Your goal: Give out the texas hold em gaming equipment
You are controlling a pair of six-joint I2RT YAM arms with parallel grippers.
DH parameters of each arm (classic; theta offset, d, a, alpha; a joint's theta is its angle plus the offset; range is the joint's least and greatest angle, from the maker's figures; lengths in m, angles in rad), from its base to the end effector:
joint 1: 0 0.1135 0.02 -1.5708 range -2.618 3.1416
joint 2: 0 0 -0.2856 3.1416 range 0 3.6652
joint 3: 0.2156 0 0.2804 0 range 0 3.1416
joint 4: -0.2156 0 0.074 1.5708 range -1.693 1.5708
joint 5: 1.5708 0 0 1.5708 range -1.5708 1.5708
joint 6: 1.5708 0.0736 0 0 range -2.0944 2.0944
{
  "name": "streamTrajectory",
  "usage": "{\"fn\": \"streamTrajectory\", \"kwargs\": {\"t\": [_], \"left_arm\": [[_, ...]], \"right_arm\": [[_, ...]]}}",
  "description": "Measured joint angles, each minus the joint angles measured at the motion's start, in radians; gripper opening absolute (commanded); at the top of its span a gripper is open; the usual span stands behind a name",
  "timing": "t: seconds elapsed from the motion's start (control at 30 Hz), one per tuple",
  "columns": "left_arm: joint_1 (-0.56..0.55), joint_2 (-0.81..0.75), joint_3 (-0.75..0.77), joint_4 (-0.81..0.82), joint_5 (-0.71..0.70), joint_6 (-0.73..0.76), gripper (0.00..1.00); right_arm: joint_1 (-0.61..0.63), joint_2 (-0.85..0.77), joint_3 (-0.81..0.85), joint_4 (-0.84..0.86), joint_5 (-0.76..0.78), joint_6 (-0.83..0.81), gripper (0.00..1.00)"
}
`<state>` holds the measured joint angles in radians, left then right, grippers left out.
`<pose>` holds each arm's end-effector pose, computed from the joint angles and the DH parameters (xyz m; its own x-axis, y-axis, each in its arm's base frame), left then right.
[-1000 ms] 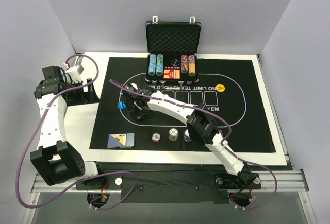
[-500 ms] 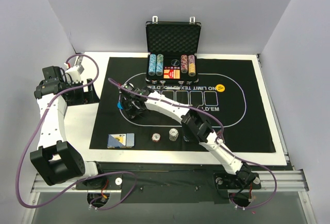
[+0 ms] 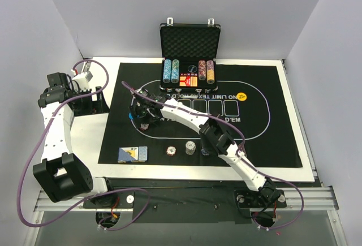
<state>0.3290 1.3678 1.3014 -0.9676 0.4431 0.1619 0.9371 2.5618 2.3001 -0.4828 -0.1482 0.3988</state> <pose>0.3050 0.0708 0.3142 -0.8162 -0.1248 -0.5641 0.0478 0.9585 -0.2812 0.3743 0.5278 0.1576 -0.7042 -0.3098 -0.6389 -0.6379 0.6711 0.3778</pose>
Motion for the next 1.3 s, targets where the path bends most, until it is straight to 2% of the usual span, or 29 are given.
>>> {"fn": "streamTrajectory", "kwargs": {"t": [0.13,0.43,0.57,0.77,1.07,1.3], "left_arm": [[0.000,0.001,0.000,0.000,0.000,0.000,0.96],[0.003,0.001,0.000,0.001,0.000,0.000,0.96],[0.006,0.001,0.000,0.000,0.003,0.000,0.96],[0.006,0.000,0.000,0.000,0.003,0.000,0.96],[0.006,-0.001,0.000,0.000,0.003,0.000,0.96],[0.006,-0.001,0.000,0.000,0.003,0.000,0.96]], "right_arm": [[-0.009,-0.065,-0.106,0.017,0.012,-0.007,0.71],[-0.017,-0.486,-0.598,0.003,0.071,-0.060,0.74],[0.001,-0.586,-0.734,0.008,0.084,-0.077,0.74],[0.041,-0.587,-0.839,0.014,0.092,-0.091,0.72],[0.060,-0.583,-0.848,0.033,0.089,-0.106,0.65],[0.078,-0.568,-0.855,0.042,0.088,-0.113,0.63]]}}
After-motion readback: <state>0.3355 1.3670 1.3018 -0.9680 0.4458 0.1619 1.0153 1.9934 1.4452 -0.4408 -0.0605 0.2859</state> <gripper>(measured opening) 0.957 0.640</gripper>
